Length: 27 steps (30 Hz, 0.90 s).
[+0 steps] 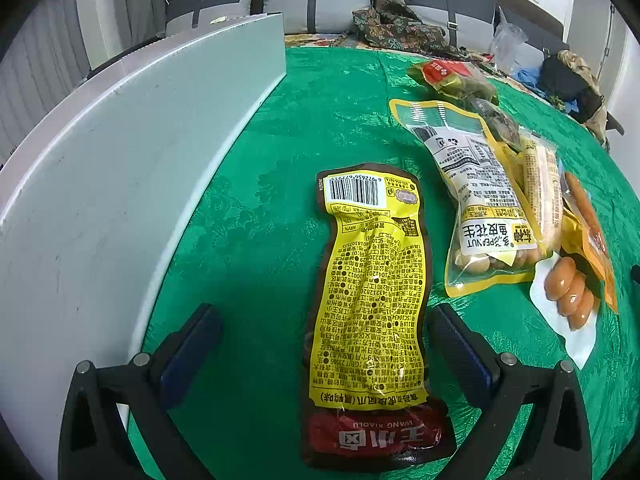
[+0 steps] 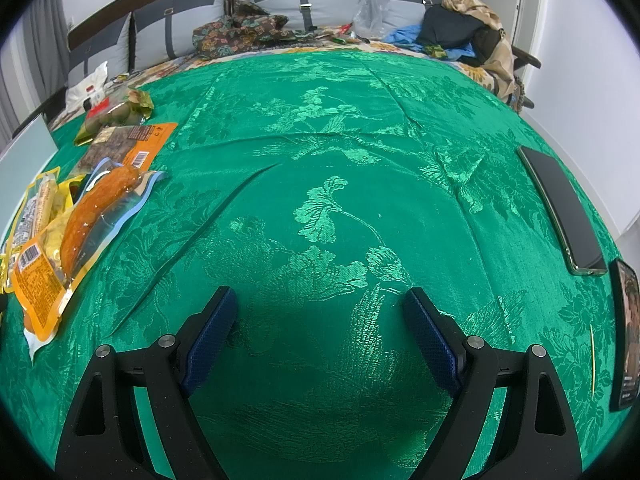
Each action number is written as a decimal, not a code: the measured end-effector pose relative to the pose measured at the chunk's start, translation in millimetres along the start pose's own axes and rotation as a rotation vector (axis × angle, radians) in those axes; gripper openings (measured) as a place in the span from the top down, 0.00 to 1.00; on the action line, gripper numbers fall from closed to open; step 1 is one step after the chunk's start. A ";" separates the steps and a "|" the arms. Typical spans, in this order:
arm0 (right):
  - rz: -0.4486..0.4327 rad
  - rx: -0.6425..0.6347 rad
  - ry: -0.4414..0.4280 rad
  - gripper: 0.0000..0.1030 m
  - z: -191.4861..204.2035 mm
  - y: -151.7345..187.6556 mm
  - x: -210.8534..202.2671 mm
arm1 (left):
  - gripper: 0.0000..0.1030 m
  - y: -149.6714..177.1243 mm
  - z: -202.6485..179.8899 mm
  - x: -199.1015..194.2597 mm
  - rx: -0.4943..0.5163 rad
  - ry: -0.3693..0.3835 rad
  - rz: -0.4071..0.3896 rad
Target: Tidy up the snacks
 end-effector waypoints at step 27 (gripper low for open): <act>0.000 0.000 0.000 0.14 -0.3 0.0 0.0 | 0.01 -2.1 0.8 -0.6 0.019 0.020 0.044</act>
Point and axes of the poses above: each gripper's, at about its wrist camera, not at the fingertips, and x roughly the way its jaws point, z to its left, y to its underside, the point moved 6 cm from there along x, roughly the way its jaws point, and after that the axes turned 10 degrees about -z, right-handed, at the moved point
